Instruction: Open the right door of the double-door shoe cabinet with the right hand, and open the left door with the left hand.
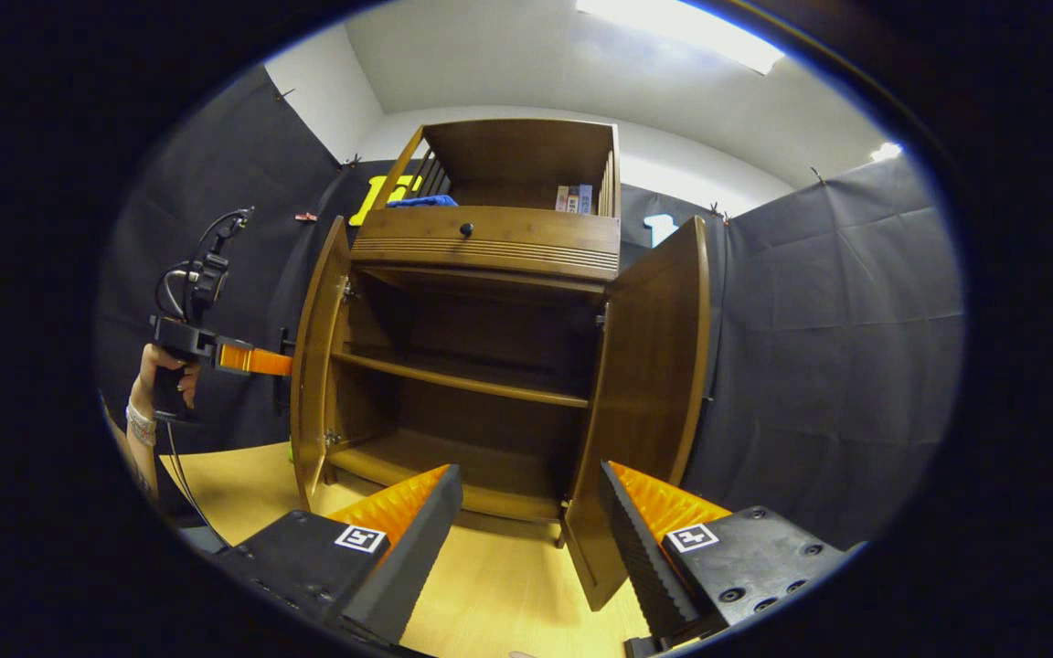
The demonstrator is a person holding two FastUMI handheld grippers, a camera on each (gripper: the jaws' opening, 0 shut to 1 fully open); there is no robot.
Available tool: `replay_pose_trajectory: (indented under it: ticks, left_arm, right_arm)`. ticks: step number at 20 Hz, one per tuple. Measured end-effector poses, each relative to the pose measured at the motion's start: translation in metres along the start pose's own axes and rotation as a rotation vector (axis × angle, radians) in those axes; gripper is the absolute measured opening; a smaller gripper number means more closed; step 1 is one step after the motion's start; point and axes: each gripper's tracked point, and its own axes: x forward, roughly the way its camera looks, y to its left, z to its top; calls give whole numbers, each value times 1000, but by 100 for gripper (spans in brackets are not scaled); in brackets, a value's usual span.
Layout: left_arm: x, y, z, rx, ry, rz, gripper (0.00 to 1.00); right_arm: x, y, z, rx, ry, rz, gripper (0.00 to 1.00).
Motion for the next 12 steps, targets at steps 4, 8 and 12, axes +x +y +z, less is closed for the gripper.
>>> replay_pose_trajectory:
  ticks: [4,8,12]
  left_arm:
    - [-19,23,-2,7,-4,49,29]
    - [-35,44,-3,18,-3,90,25]
    - [-49,68,-4,9,-6,162,25]
  right_arm:
    - [8,20,5,24,-10,43,95]
    - [13,25,16,5,-48,25,95]
    - [15,31,16,14,-63,10,95]
